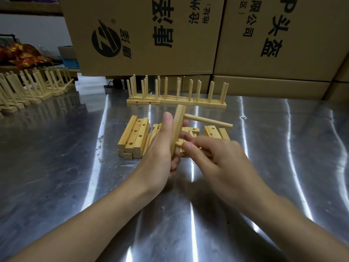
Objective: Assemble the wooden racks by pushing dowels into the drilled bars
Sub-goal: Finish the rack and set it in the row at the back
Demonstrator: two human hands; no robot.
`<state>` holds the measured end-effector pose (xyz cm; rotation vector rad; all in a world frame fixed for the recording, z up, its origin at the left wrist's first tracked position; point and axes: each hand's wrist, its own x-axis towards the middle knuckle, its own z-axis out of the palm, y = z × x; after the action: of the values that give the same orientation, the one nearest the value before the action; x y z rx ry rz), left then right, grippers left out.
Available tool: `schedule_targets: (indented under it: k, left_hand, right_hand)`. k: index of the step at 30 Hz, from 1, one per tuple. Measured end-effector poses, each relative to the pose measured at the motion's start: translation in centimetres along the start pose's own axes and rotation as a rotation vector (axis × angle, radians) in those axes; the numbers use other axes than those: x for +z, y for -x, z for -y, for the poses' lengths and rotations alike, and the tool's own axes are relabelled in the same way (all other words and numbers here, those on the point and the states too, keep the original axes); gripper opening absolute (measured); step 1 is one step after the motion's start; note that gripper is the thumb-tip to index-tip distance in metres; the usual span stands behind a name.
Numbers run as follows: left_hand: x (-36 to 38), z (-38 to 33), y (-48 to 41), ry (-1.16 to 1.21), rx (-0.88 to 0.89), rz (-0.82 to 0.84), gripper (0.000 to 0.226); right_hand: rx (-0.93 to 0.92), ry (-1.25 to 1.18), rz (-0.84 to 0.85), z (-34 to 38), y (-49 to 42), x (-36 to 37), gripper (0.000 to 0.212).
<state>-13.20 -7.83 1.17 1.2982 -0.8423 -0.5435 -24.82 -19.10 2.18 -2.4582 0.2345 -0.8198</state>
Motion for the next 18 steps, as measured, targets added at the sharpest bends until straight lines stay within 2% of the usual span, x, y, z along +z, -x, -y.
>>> schedule_targets:
  k: [3, 5, 7, 10, 14, 16, 18]
  left_hand:
    - [0.0, 0.2, 0.0, -0.004, -0.040, -0.022, 0.075]
    - [0.0, 0.3, 0.1, -0.053, -0.038, -0.042, 0.070]
    - [0.1, 0.4, 0.3, -0.087, -0.019, -0.056, 0.064]
    - [0.3, 0.5, 0.4, -0.134, 0.030, -0.076, 0.059]
    - [0.4, 1.0, 0.5, -0.183, 0.062, -0.087, 0.058]
    - [0.5, 1.1, 0.5, -0.203, 0.089, -0.097, 0.054]
    - [0.7, 1.2, 0.5, -0.219, 0.109, -0.099, 0.046]
  right_hand:
    - [0.004, 0.019, -0.042, -0.1, 0.3, 0.5, 0.034]
    - [0.095, -0.049, -0.008, 0.0, 0.1, 0.9, 0.041]
    - [0.238, -0.170, 0.043, 0.1, -0.2, 1.0, 0.046]
    - [0.447, -0.494, 0.069, 0.2, -0.2, 1.0, 0.048]
    - [0.653, -0.787, 0.125, 1.0, -0.2, 1.0, 0.047]
    - [0.705, -0.884, 0.178, 1.1, -0.2, 0.7, 0.046]
    - [0.677, -0.864, 0.195, 1.0, -0.2, 0.4, 0.047]
